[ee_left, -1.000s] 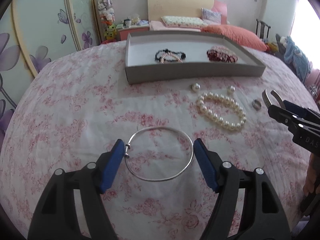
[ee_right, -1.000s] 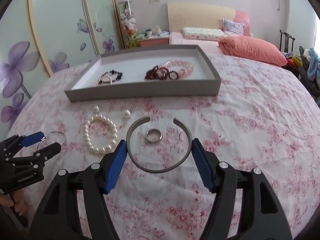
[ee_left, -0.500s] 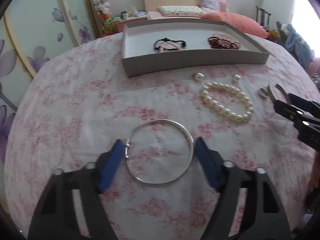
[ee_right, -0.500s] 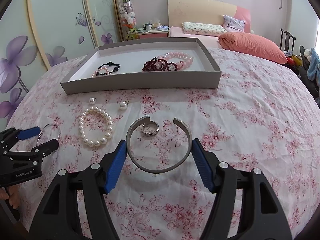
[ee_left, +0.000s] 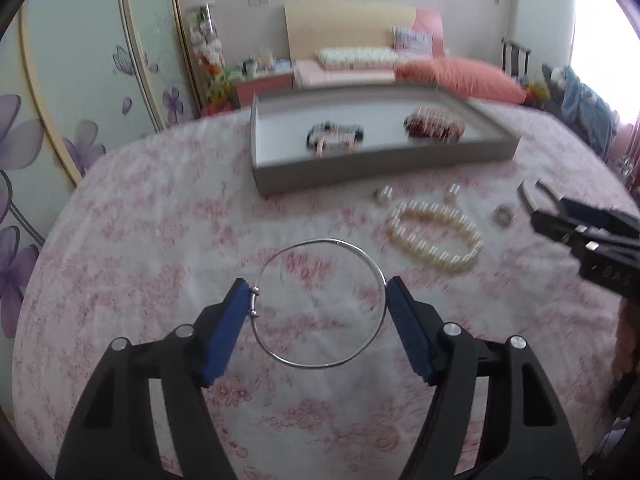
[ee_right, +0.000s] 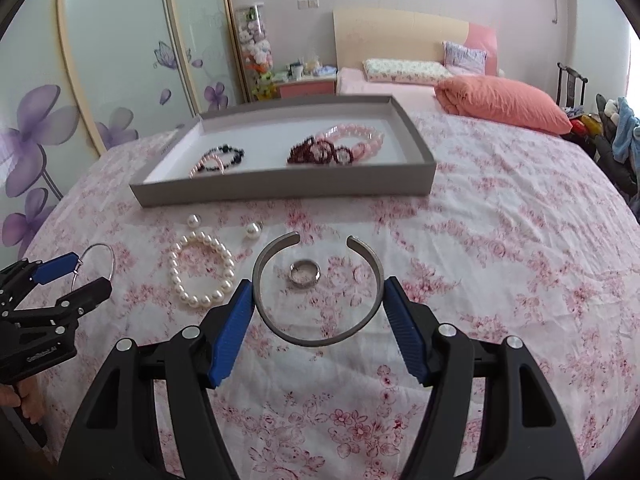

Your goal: Organize jewelry

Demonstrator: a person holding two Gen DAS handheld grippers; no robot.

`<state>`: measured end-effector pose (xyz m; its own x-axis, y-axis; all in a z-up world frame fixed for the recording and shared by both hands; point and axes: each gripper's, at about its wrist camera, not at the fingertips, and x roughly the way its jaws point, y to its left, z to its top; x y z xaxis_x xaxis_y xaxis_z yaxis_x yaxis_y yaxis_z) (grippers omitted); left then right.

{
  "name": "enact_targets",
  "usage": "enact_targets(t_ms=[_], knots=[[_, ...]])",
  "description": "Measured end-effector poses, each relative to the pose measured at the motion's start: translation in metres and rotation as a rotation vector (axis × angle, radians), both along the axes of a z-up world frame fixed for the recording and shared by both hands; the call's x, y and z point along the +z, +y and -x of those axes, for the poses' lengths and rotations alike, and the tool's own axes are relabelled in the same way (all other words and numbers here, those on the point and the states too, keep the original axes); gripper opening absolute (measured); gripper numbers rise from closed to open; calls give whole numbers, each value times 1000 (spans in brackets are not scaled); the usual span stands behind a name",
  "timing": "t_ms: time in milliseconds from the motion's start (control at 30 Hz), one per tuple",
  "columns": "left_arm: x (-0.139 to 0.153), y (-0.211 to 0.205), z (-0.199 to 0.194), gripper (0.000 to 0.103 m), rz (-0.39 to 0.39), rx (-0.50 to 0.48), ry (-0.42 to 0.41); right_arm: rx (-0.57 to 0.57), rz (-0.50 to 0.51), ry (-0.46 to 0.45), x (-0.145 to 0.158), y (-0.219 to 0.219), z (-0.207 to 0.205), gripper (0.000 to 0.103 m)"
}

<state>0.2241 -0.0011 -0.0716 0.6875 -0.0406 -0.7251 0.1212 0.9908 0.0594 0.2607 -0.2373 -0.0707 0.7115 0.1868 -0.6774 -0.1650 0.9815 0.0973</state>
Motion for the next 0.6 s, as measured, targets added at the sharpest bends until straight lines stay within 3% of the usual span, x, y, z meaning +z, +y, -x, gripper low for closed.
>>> enact_targets(t_ms=[333, 600], knots=[[61, -20, 33, 69, 40, 38, -365, -32, 2, -268, 50, -1, 24, 66], [99, -28, 42, 69, 66, 105, -546, -89, 6, -500, 88, -4, 41, 66]])
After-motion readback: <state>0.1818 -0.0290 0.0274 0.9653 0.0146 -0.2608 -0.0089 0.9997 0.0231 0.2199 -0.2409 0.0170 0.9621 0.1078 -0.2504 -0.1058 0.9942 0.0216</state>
